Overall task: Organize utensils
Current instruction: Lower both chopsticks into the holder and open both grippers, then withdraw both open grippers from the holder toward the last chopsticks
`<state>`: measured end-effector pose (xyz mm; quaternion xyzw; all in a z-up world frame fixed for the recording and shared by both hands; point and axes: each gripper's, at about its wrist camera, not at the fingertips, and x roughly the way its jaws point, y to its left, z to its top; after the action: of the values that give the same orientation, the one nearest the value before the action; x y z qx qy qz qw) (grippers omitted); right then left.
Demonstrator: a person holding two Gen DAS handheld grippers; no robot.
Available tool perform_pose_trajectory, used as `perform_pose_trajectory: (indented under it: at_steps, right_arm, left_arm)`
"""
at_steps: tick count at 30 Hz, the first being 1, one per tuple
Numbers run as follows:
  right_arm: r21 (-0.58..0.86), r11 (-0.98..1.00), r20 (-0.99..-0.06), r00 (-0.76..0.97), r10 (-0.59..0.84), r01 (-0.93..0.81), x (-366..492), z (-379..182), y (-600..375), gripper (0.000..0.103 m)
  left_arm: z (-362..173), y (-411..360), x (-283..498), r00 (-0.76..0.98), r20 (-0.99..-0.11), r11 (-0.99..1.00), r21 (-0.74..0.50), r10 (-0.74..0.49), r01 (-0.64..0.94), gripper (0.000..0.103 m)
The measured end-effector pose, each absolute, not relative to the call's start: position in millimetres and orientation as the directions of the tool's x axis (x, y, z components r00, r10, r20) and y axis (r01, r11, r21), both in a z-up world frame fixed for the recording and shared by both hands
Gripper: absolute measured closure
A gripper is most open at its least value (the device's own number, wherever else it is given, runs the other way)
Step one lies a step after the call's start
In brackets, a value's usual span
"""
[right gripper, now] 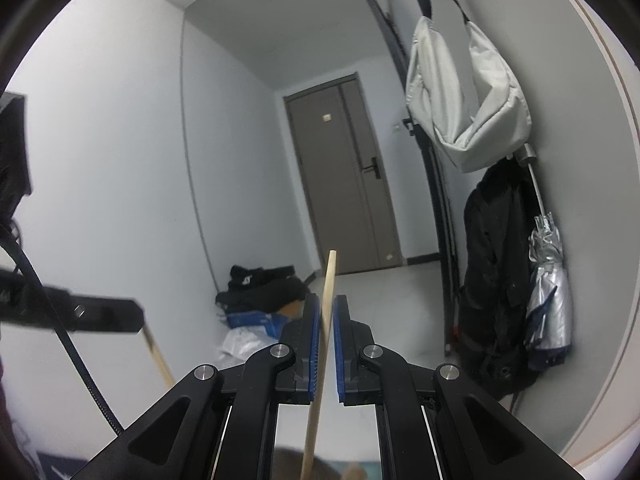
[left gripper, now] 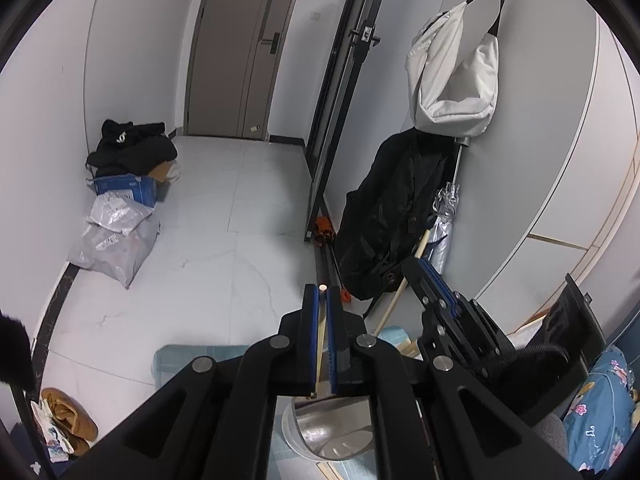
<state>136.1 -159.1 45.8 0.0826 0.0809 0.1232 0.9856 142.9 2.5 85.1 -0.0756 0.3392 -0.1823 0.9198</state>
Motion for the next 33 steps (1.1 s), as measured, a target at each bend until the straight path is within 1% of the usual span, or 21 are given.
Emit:
perform_pose_trajectory:
  at_steps: [7, 9, 13, 15, 19, 21, 22, 23, 24, 25, 26, 27, 29, 30, 31, 32, 33]
  right_arm:
    - [0.142, 0.936, -0.21, 0.914, 0.346, -0.322, 116.9, 32.3, -159.3, 0.097]
    - [0.128, 0.928, -0.242, 0.896, 0.373, -0.351, 111.3, 27.4, -157.6, 0.097]
    - [0.094, 0.909, -0.323, 0.851, 0.414, -0.406, 101.9, 15.5, -154.9, 0.097]
    - [0.089, 0.902, -0.351, 0.834, 0.426, -0.423, 95.7, 12.5, -156.9, 0.097]
    - [0.088, 0.9, -0.369, 0.825, 0.428, -0.427, 74.2, 12.1, -168.6, 0.097]
    - [0.102, 0.904, -0.38, 0.824, 0.421, -0.415, 60.0, 10.6, -179.5, 0.096]
    - [0.106, 0.907, -0.386, 0.824, 0.415, -0.407, 53.8, 10.2, -184.2, 0.095]
    - [0.111, 0.911, -0.391, 0.825, 0.408, -0.398, 47.7, 9.6, -189.9, 0.093]
    - [0.118, 0.915, -0.394, 0.827, 0.401, -0.387, 42.3, 8.9, -194.6, 0.091]
    - [0.129, 0.919, -0.398, 0.83, 0.391, -0.372, 36.1, 8.8, -199.9, 0.084]
    - [0.145, 0.921, -0.401, 0.83, 0.388, -0.36, 29.6, 9.5, -205.4, 0.078]
    - [0.157, 0.922, -0.398, 0.831, 0.387, -0.354, 25.4, 10.8, -208.9, 0.076]
    - [0.173, 0.923, -0.385, 0.839, 0.384, -0.344, 16.0, 16.8, -215.1, 0.071]
    - [0.175, 0.923, -0.379, 0.841, 0.385, -0.343, 11.0, 20.7, -215.0, 0.069]
    - [0.179, 0.922, -0.372, 0.844, 0.387, -0.343, 7.8, 24.0, -216.2, 0.065]
    - [0.182, 0.92, -0.365, 0.845, 0.39, -0.346, 3.1, 27.6, -216.4, 0.058]
    - [0.181, 0.919, -0.357, 0.847, 0.393, -0.35, -2.2, 31.3, -216.0, 0.055]
  left_arm:
    - [72.7, -6.9, 137.5, 0.669, -0.626, 0.915, -0.259, -0.402, 0.308, 0.103]
    - [71.4, -9.2, 133.2, 0.67, -0.62, 0.913, -0.256, -0.408, 0.318, 0.103]
    - [65.5, -15.0, 128.9, 0.64, -0.64, 0.904, -0.264, -0.425, 0.337, 0.103]
    - [62.1, -16.6, 127.0, 0.633, -0.659, 0.913, -0.259, -0.406, 0.316, 0.102]
    - [58.0, -16.5, 119.9, 0.633, -0.681, 0.929, -0.247, -0.368, 0.275, 0.1]
    - [57.5, -14.8, 112.4, 0.639, -0.684, 0.936, -0.245, -0.352, 0.253, 0.089]
    - [57.3, -15.0, 108.3, 0.645, -0.681, 0.938, -0.245, -0.345, 0.244, 0.085]
    - [57.8, -14.0, 102.5, 0.657, -0.675, 0.942, -0.245, -0.336, 0.23, 0.076]
    - [57.9, -14.1, 100.0, 0.666, -0.67, 0.944, -0.245, -0.328, 0.219, 0.064]
    - [58.8, -12.8, 92.2, 0.682, -0.66, 0.948, -0.246, -0.316, 0.201, 0.059]
    - [59.2, -11.9, 87.1, 0.694, -0.652, 0.951, -0.245, -0.305, 0.188, 0.05]
    - [59.9, -12.2, 81.6, 0.707, -0.644, 0.955, -0.241, -0.292, 0.175, 0.047]
    - [61.7, -14.8, 72.8, 0.722, -0.637, 0.96, -0.232, -0.27, 0.155, 0.046]
    - [62.0, -14.7, 69.7, 0.726, -0.636, 0.962, -0.229, -0.262, 0.147, 0.043]
    - [63.3, -15.2, 63.1, 0.732, -0.633, 0.965, -0.226, -0.251, 0.135, 0.04]
    - [64.1, -14.9, 58.0, 0.739, -0.628, 0.966, -0.226, -0.244, 0.126, 0.035]
    - [65.0, -13.2, 55.4, 0.746, -0.623, 0.968, -0.224, -0.235, 0.117, 0.031]
